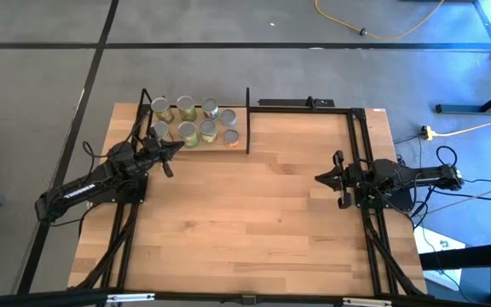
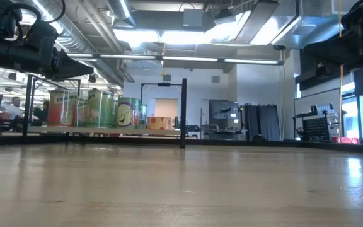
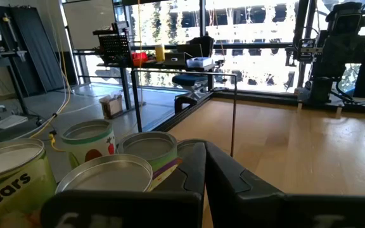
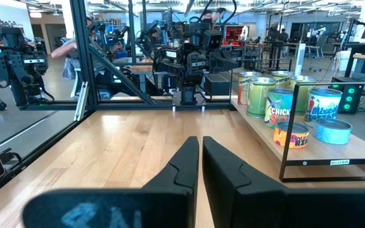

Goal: Pick and place cans onto a shelf
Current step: Return to Home Position

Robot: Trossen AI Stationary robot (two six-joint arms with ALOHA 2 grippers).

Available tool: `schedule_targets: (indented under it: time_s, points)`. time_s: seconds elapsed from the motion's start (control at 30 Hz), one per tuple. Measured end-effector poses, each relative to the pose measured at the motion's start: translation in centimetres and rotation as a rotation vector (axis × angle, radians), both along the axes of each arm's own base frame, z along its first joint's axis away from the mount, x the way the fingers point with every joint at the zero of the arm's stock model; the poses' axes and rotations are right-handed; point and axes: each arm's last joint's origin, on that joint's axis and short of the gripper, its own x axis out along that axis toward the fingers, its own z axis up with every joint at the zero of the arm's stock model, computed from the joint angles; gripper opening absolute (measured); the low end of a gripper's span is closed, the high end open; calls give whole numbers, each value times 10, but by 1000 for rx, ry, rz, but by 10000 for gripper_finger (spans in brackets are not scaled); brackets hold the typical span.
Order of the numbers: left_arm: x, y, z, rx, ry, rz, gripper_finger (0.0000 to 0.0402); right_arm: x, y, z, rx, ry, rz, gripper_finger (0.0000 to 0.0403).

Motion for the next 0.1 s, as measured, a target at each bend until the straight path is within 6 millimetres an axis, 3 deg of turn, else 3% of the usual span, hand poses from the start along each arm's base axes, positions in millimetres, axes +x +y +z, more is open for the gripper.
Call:
schedule_targets:
  time_s: [0.1]
  points:
    - [0,0,0,0,0,0,0,0,0,0,0,0,0,25]
